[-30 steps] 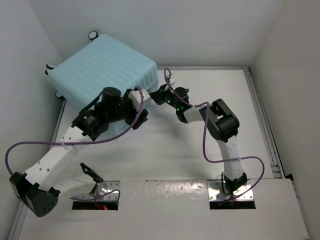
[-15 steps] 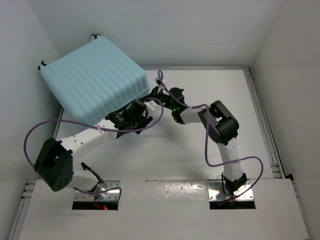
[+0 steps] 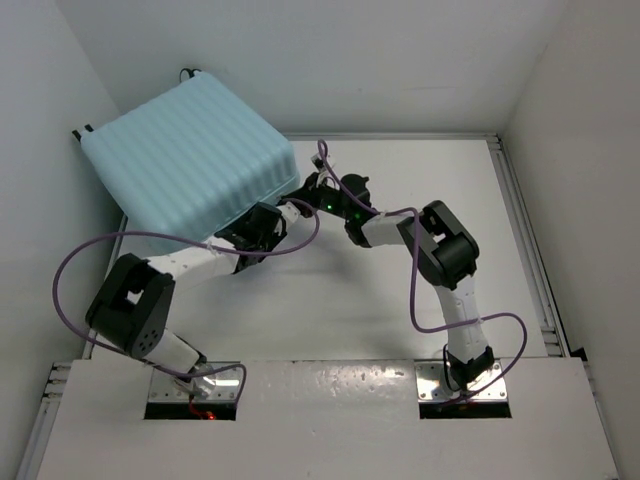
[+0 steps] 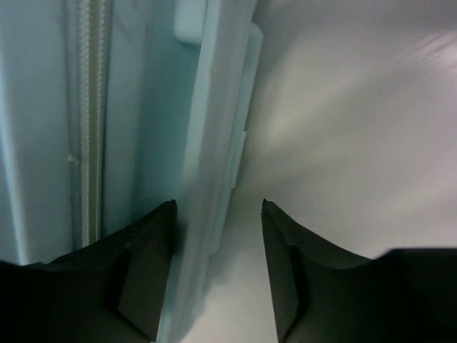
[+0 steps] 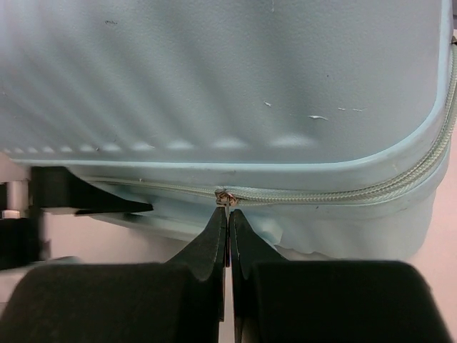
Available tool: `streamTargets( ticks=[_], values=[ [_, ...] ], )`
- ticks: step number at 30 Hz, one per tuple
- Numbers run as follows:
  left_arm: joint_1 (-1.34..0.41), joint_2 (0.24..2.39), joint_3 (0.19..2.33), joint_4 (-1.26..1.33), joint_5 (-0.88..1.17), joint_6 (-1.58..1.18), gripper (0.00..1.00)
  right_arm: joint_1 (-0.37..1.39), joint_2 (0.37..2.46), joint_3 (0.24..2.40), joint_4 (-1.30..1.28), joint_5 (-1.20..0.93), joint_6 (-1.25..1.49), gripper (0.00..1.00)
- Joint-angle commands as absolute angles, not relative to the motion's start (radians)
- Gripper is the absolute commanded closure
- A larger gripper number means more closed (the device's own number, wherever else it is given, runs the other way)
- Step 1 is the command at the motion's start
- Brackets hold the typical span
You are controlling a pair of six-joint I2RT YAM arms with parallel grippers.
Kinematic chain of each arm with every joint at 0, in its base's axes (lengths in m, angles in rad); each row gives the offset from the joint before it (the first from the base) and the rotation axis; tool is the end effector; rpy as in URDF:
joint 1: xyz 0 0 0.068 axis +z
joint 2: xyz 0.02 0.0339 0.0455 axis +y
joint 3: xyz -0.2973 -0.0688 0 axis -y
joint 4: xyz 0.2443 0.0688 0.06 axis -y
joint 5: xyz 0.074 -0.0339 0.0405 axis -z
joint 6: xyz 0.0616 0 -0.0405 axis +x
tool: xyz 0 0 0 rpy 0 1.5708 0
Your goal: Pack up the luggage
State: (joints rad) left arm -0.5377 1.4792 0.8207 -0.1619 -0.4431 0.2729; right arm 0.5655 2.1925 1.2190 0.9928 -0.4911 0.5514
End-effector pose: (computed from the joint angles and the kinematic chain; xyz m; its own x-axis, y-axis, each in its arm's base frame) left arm 0.2808 -0.1367 0.2127 -0.5479 0.6102 -0.5722 0.3731 0.7905 0.4858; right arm 0.4137 0.2970 0.1894 -0.4422 0.2665 -0.8564 -0.7501 0.4136 0.5160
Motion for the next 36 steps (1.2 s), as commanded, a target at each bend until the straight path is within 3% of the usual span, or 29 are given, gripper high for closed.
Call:
streamTargets(
  ticks=[1, 7, 10, 11, 12, 18, 28, 32, 36],
  values=[
    [-0.497, 1.555, 0.854, -0.123, -0.428, 0.302, 0.45, 0.531, 2.106, 1.233, 1.141, -0.5, 0.561, 1.0],
    [-0.477, 1.614, 0.867, -0.132, -0.43, 0.293, 0.51, 0.512, 2.094, 1.207, 1.147, -0.503, 0.563, 1.0],
    [-0.477, 1.626, 0.867, -0.146, -0.397, 0.293, 0.81, 0.502, 2.088, 1.19, 1.147, -0.506, 0.563, 1.0],
    [-0.477, 1.637, 0.877, -0.155, -0.397, 0.293, 0.96, 0.5, 2.08, 1.186, 1.146, -0.505, 0.56, 1.0],
    [-0.488, 1.646, 0.877, -0.17, -0.387, 0.311, 1.0, 0.492, 2.079, 1.174, 1.146, -0.505, 0.56, 1.0],
    [-0.476, 1.516, 0.761, -0.227, -0.278, 0.437, 1.0, 0.446, 2.017, 1.085, 1.154, -0.52, 0.541, 1.0],
    [-0.466, 0.981, 0.416, -0.305, -0.129, 0.755, 1.0, 0.328, 1.865, 0.868, 1.143, -0.538, 0.554, 1.0],
    [-0.414, 0.911, 0.383, -0.353, -0.081, 0.842, 1.0, 0.267, 1.839, 0.824, 1.112, -0.545, 0.548, 1.0],
    [-0.373, 0.91, 0.362, -0.339, -0.052, 0.954, 1.0, 0.218, 1.916, 0.925, 1.098, -0.525, 0.542, 1.0]
  ],
)
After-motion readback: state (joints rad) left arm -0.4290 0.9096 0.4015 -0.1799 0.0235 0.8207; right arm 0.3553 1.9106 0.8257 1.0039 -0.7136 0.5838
